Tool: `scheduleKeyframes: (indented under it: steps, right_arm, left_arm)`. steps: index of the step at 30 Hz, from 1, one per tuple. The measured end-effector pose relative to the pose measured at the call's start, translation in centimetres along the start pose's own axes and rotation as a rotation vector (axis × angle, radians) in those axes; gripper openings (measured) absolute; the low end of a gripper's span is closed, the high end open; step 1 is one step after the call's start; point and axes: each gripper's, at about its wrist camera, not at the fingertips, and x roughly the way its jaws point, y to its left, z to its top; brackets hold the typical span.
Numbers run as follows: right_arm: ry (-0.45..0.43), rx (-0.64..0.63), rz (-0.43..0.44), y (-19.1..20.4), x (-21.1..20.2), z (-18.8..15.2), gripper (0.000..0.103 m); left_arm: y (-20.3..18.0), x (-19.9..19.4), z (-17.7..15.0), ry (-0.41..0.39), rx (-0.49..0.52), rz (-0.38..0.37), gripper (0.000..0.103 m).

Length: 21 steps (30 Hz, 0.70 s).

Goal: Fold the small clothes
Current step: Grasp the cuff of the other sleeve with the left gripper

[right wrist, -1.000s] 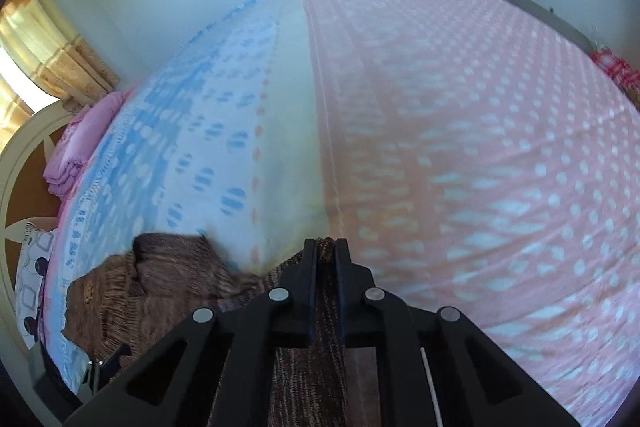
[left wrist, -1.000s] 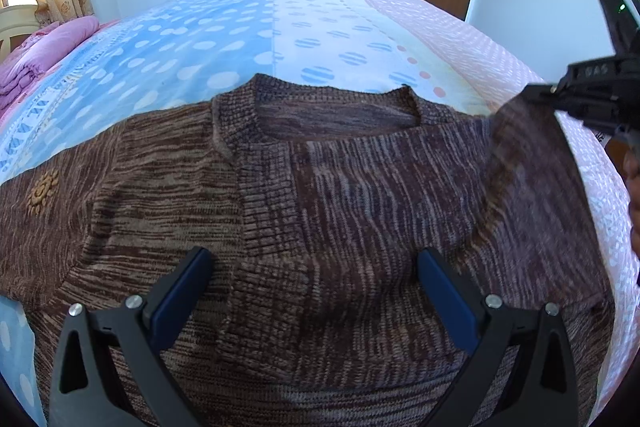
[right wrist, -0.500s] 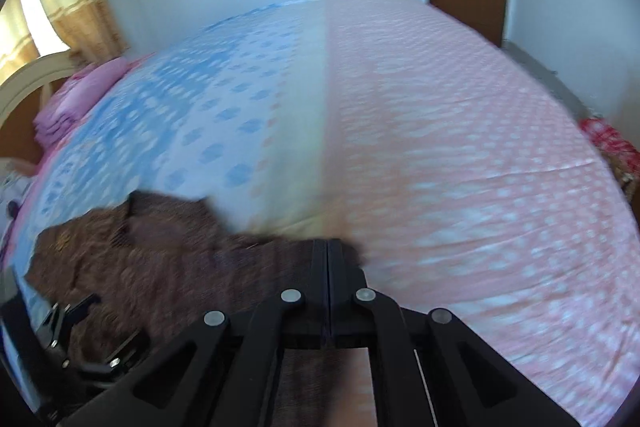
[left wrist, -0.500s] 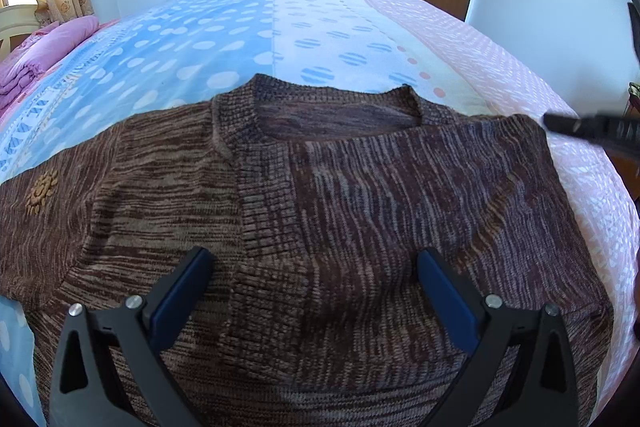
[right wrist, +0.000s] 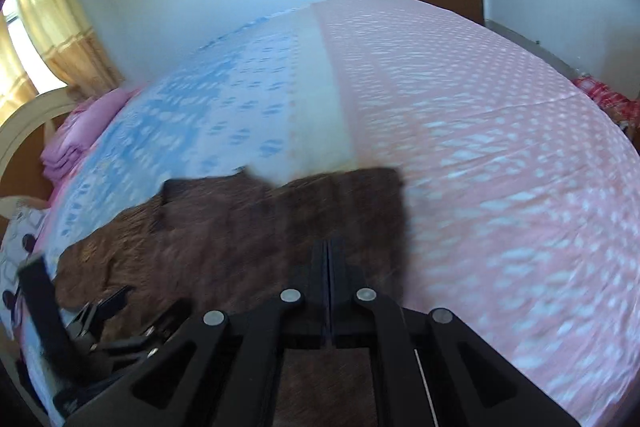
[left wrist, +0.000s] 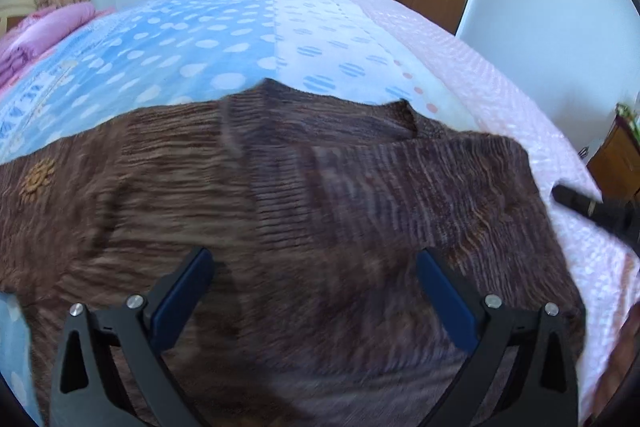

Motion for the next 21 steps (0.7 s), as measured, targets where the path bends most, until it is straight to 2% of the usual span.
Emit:
scheduleKeyframes:
  steps: [3, 7, 10, 12, 13, 16, 18, 19, 20, 21]
  right_arm:
    - [0.029, -0.015, 0.049, 2.1, -0.2, -2.2, 0.001]
    - [0.030, -0.034, 0.086, 4.2, -0.9, -4.3, 0.001]
    - [0.020, -0.047, 0.104, 5.7, -1.5, -5.2, 0.001]
    - [0.017, -0.054, 0.121, 6.6, -2.0, -5.7, 0.001]
    - [0.017, -0.056, 0.126, 6.9, -2.1, -5.7, 0.001]
    - [0.021, -0.079, 0.140, 8.1, -2.6, -6.2, 0.001]
    - [0.023, -0.093, 0.138, 8.8, -2.7, -6.4, 0.001]
    - [0.025, -0.095, 0.139, 8.8, -2.7, -6.4, 0.001]
    - [0.028, -0.094, 0.140, 9.0, -2.7, -6.4, 0.001]
    - [0.028, -0.092, 0.138, 8.9, -2.8, -6.4, 0.001]
  left_arm:
    - [3.9, -2.6, -0.2, -0.040, -0.050, 0.088, 0.103]
    - [13.1, -7.3, -0.4, -0.118, -0.195, 0.214, 0.103]
    - [21.0, -10.2, -1.0, -0.153, -0.360, 0.412, 0.103]
    - [24.8, -11.1, -1.5, -0.154, -0.456, 0.473, 0.103]
    - [27.2, -11.4, -2.0, -0.146, -0.534, 0.478, 0.103]
    - [31.0, -11.3, -3.2, -0.143, -0.680, 0.445, 0.101]
    - [32.2, -10.3, -3.5, -0.123, -0.724, 0.402, 0.095]
    - [32.6, -9.4, -3.7, -0.093, -0.741, 0.367, 0.087]
    - [32.9, -8.5, -3.7, -0.066, -0.753, 0.338, 0.086]
    - [32.9, -8.0, -3.7, -0.056, -0.754, 0.347, 0.086]
